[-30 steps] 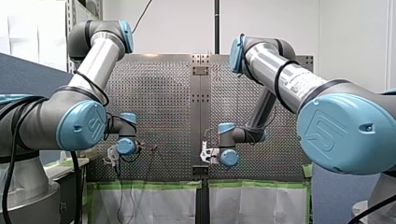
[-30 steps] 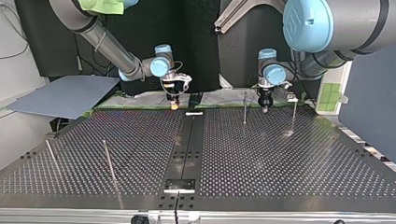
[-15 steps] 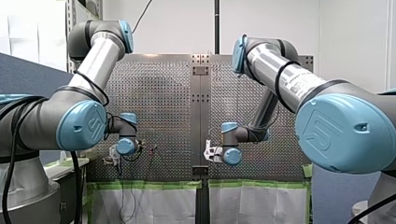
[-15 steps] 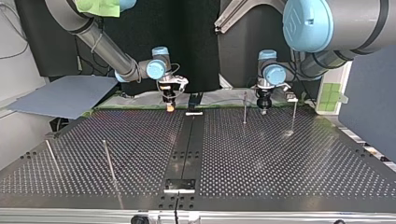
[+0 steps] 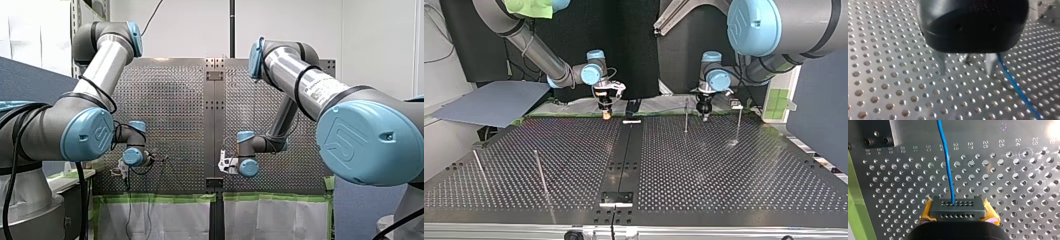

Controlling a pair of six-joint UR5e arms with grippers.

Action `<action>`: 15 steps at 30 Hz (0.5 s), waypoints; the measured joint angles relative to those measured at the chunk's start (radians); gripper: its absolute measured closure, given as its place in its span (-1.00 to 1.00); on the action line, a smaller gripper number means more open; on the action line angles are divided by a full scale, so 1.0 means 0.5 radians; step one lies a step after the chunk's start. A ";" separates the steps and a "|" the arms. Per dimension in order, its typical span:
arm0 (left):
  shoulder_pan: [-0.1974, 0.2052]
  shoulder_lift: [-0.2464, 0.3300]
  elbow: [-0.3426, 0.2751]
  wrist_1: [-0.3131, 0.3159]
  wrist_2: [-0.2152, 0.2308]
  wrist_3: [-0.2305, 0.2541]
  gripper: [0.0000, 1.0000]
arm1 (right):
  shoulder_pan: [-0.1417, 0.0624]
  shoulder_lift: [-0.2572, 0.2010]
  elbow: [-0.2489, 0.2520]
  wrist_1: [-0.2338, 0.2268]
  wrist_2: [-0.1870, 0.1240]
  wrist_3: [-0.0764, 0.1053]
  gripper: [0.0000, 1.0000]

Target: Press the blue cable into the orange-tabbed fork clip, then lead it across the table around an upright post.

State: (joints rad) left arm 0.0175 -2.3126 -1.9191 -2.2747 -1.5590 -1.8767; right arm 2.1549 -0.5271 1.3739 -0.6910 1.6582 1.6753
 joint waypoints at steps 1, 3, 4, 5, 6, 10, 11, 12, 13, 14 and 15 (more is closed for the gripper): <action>-0.001 0.000 -0.001 -0.017 -0.011 0.012 -1.00 | 0.001 0.001 0.000 -0.001 0.000 0.000 1.00; -0.006 -0.001 -0.001 -0.049 -0.017 0.043 -1.00 | 0.004 0.002 0.000 0.000 0.000 0.000 1.00; -0.010 -0.001 -0.001 -0.058 -0.012 0.057 -1.00 | 0.006 0.002 0.000 0.000 0.000 0.000 1.00; -0.015 -0.001 -0.005 -0.069 -0.003 0.073 -1.00 | 0.008 0.002 0.000 0.000 -0.001 0.000 1.00; -0.019 -0.001 -0.009 -0.075 0.004 0.082 -1.00 | 0.009 0.002 0.000 0.000 -0.001 0.000 1.00; -0.019 -0.001 -0.034 -0.083 0.034 0.099 -1.00 | 0.009 0.004 0.000 0.003 -0.004 0.000 1.00; -0.018 -0.001 -0.043 -0.083 0.043 0.104 -1.00 | 0.009 0.004 0.000 0.004 -0.005 0.000 1.00; -0.018 0.000 -0.052 -0.083 0.052 0.111 -1.00 | 0.009 0.004 0.000 0.004 -0.006 0.000 1.00; -0.017 0.000 -0.063 -0.082 0.059 0.120 -1.00 | 0.008 0.004 0.000 0.005 -0.007 0.000 1.00; -0.016 0.000 -0.081 -0.080 0.067 0.135 -1.00 | 0.007 0.004 0.000 0.006 -0.008 0.000 1.00; -0.015 0.000 -0.096 -0.079 0.069 0.145 -1.00 | 0.006 0.005 0.000 0.006 -0.008 0.000 1.00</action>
State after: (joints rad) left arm 0.0098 -2.3125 -1.9672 -2.3144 -1.5243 -1.8041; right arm 2.1578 -0.5248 1.3739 -0.6878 1.6542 1.6755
